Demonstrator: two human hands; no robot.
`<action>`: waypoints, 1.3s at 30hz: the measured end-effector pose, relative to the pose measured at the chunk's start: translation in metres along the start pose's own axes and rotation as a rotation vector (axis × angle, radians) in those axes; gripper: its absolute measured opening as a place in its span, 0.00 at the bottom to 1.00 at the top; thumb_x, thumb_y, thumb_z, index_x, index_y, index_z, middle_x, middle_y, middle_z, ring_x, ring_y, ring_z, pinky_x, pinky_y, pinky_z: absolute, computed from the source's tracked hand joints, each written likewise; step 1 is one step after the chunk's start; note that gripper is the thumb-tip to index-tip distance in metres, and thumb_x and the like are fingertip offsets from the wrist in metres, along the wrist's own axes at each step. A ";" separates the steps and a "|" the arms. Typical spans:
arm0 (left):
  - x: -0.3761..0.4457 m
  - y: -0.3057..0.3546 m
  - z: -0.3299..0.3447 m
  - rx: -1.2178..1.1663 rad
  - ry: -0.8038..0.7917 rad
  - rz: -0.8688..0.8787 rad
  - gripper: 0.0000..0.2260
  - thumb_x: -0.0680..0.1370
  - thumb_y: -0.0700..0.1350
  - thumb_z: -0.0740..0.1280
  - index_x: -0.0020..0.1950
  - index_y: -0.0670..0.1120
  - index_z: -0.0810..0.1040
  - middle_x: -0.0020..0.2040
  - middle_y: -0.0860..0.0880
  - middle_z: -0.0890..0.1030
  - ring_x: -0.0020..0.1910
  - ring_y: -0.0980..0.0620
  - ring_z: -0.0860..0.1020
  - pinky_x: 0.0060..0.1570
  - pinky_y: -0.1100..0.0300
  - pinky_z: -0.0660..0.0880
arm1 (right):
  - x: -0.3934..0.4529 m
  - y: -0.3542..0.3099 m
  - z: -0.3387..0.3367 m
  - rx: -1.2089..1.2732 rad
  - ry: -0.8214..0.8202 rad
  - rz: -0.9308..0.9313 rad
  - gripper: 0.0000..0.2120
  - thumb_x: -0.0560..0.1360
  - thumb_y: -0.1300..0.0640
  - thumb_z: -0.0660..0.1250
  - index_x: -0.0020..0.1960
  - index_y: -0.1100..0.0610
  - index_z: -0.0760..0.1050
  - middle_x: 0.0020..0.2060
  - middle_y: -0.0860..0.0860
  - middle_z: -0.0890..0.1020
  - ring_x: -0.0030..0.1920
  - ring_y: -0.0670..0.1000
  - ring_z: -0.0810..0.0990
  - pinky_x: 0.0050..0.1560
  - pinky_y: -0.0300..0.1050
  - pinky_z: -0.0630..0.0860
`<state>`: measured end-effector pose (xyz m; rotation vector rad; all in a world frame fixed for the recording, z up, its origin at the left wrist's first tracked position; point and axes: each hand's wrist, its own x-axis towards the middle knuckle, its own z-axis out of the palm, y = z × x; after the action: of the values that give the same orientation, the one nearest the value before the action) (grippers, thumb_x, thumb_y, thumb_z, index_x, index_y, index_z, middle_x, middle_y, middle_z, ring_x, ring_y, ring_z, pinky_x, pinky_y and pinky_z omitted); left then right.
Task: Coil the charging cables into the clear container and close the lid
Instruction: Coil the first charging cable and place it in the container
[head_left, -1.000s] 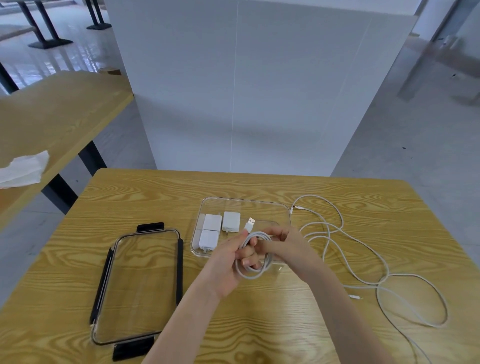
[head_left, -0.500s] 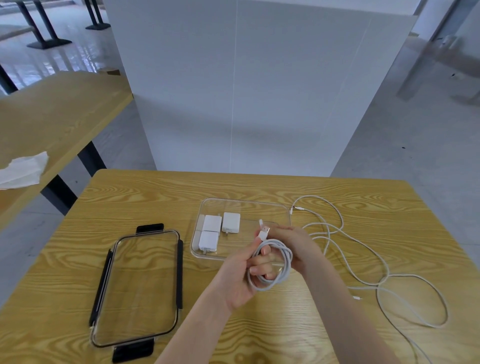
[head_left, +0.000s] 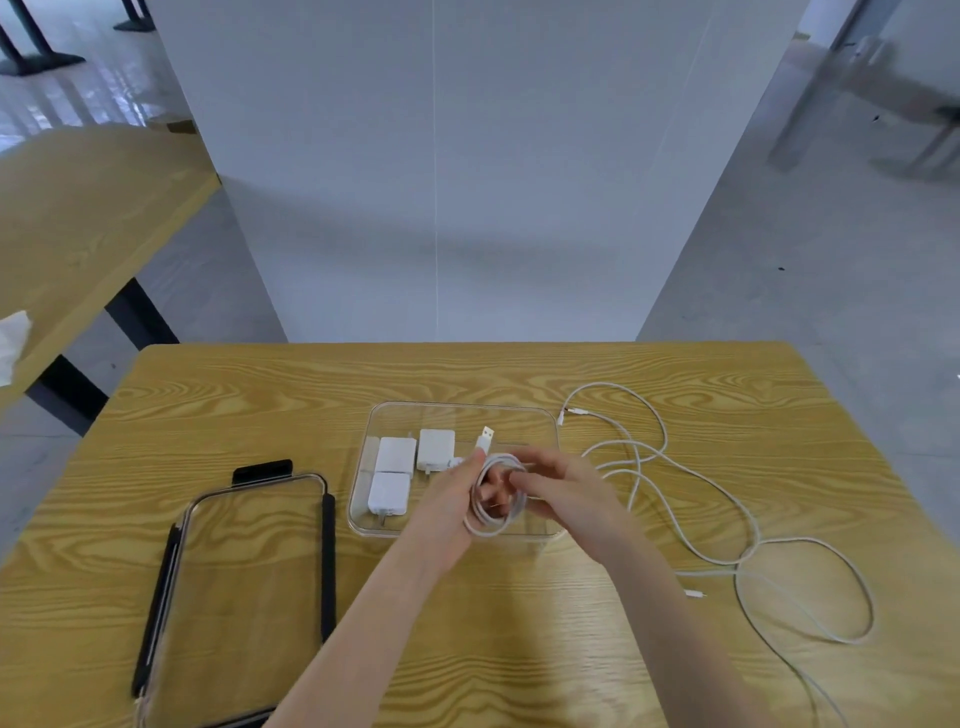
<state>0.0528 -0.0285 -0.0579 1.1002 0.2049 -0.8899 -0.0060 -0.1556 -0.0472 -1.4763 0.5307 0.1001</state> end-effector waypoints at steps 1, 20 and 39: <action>0.007 0.001 0.000 0.057 0.044 0.004 0.19 0.80 0.48 0.59 0.32 0.42 0.78 0.25 0.48 0.75 0.24 0.53 0.75 0.31 0.62 0.74 | 0.003 0.001 -0.001 -0.037 0.022 -0.018 0.11 0.73 0.67 0.66 0.47 0.52 0.81 0.38 0.49 0.84 0.39 0.44 0.82 0.44 0.38 0.80; 0.125 0.006 -0.006 1.083 0.113 -0.095 0.12 0.78 0.40 0.55 0.38 0.41 0.73 0.38 0.43 0.79 0.37 0.45 0.78 0.40 0.55 0.78 | 0.099 0.014 0.004 -1.265 0.288 -0.027 0.13 0.75 0.67 0.60 0.57 0.58 0.75 0.55 0.53 0.78 0.62 0.56 0.71 0.42 0.44 0.66; 0.143 -0.018 -0.012 1.247 0.249 0.062 0.19 0.79 0.47 0.58 0.42 0.33 0.78 0.41 0.35 0.82 0.41 0.38 0.81 0.45 0.46 0.79 | 0.110 0.042 0.006 -1.086 0.044 0.024 0.25 0.72 0.70 0.63 0.67 0.59 0.62 0.67 0.55 0.66 0.69 0.55 0.63 0.58 0.45 0.69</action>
<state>0.1357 -0.0958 -0.1550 2.3596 -0.2343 -0.7971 0.0770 -0.1734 -0.1292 -2.5302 0.5528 0.4234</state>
